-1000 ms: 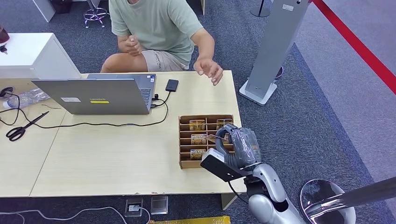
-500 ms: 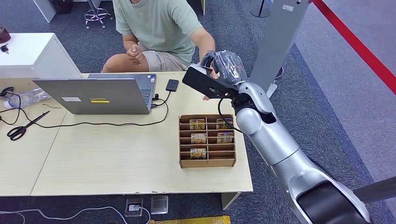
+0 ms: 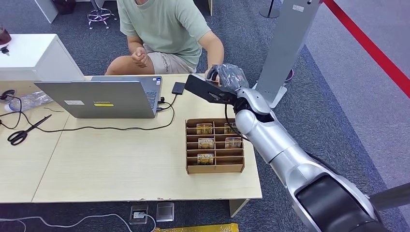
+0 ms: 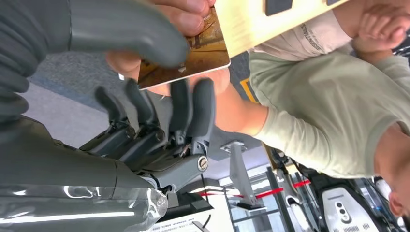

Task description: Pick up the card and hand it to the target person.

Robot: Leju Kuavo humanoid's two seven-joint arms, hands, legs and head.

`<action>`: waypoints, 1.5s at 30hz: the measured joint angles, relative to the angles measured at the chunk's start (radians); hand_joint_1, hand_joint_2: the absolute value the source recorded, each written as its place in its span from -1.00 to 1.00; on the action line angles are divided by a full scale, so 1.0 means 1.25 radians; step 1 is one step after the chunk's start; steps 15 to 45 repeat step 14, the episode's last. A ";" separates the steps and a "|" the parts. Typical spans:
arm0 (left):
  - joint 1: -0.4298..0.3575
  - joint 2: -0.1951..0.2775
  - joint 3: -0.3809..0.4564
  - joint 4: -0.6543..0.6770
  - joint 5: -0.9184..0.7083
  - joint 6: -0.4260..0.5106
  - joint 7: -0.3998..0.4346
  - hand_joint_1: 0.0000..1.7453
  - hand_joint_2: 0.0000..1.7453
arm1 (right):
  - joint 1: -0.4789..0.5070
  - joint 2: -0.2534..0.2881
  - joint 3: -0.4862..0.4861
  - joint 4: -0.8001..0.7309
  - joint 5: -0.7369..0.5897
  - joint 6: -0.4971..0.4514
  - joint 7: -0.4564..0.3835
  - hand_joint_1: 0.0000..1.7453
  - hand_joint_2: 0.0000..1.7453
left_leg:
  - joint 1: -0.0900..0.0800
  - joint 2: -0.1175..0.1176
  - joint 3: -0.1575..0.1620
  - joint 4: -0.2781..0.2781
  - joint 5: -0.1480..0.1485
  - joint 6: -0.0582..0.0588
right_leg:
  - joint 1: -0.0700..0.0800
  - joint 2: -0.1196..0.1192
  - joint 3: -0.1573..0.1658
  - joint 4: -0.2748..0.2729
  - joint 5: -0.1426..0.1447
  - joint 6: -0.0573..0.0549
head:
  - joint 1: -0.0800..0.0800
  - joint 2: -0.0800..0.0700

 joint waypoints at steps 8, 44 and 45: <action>0.003 0.000 -0.004 0.000 0.003 -0.006 -0.021 -1.00 -1.00 | -0.001 0.007 0.010 0.025 -0.003 -0.013 0.001 -1.00 1.00 | 0.000 0.000 0.000 0.000 0.000 0.000 | 0.000 0.000 0.000 0.000 0.000 0.000 | 0.000 0.000; 0.003 0.000 -0.005 0.000 0.013 -0.006 -0.021 -1.00 -1.00 | -0.006 0.002 0.008 0.009 -0.030 -0.032 0.008 -1.00 1.00 | 0.000 0.000 0.001 0.000 0.000 0.000 | 0.000 0.000 0.000 0.000 0.000 0.000 | 0.000 0.000; 0.003 0.000 -0.005 0.000 0.013 -0.006 -0.021 -1.00 -1.00 | -0.006 0.002 0.008 0.009 -0.030 -0.032 0.008 -1.00 1.00 | 0.000 0.000 0.001 0.000 0.000 0.000 | 0.000 0.000 0.000 0.000 0.000 0.000 | 0.000 0.000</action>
